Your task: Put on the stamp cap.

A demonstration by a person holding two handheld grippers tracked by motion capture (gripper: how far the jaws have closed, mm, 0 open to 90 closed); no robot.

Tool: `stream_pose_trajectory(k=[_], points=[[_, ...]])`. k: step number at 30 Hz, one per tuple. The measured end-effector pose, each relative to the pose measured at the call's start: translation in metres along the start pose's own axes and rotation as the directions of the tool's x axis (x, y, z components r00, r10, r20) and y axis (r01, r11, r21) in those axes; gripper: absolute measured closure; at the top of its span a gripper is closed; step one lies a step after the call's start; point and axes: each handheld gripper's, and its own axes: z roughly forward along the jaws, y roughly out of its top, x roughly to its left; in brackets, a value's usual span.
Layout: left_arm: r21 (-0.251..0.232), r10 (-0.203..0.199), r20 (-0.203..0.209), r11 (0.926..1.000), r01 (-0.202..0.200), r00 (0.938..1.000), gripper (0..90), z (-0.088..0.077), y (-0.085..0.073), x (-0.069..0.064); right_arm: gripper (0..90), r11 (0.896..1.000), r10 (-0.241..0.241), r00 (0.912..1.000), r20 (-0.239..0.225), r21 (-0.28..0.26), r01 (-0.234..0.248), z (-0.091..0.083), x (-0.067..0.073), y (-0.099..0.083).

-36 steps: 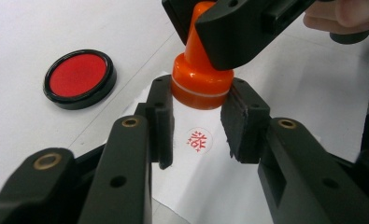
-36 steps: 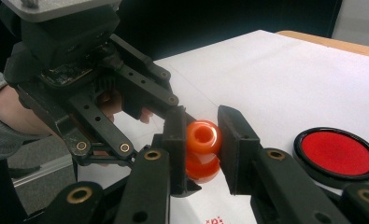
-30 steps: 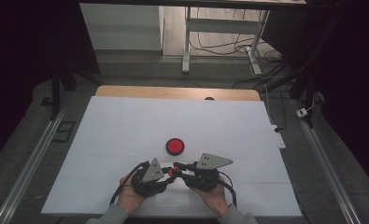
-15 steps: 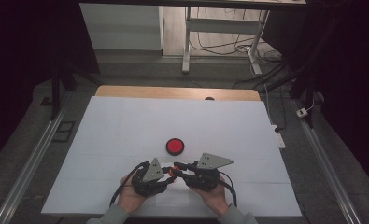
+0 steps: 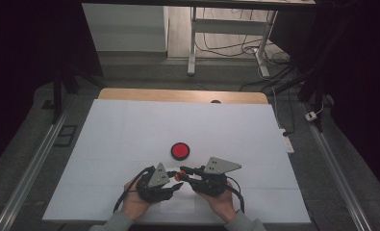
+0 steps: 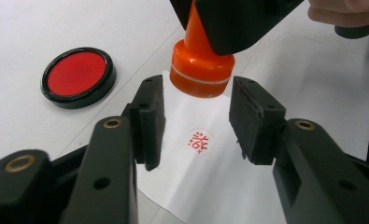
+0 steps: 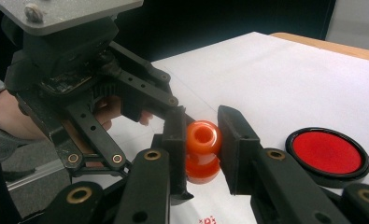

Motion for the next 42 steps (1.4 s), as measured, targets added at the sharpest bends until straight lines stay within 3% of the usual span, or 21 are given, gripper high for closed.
stream_pose_trajectory(k=[11,23,31,42], points=[[-0.009,-0.016,-0.018,0.9998,0.015,0.9997,39.7,-0.004,-0.001,0.003,72.5,1.000,0.000,1.0000,0.005,-0.005,0.000,-0.002,0.000,0.001],[-0.031,-0.060,-0.032,0.9978,0.059,0.9977,32.3,-0.026,-0.014,0.017,72.5,1.000,0.005,0.9997,0.025,-0.016,-0.005,-0.007,-0.005,0.003],[-0.063,-0.135,-0.058,0.9894,0.131,0.9892,31.3,-0.050,-0.030,0.034,72.5,1.000,0.001,0.9990,0.044,-0.017,-0.001,-0.011,-0.007,0.005],[-0.074,-0.182,-0.077,0.9816,0.176,0.9803,31.2,-0.066,-0.045,0.048,72.5,1.000,-0.007,0.9976,0.069,-0.017,0.008,-0.016,-0.011,0.006]])
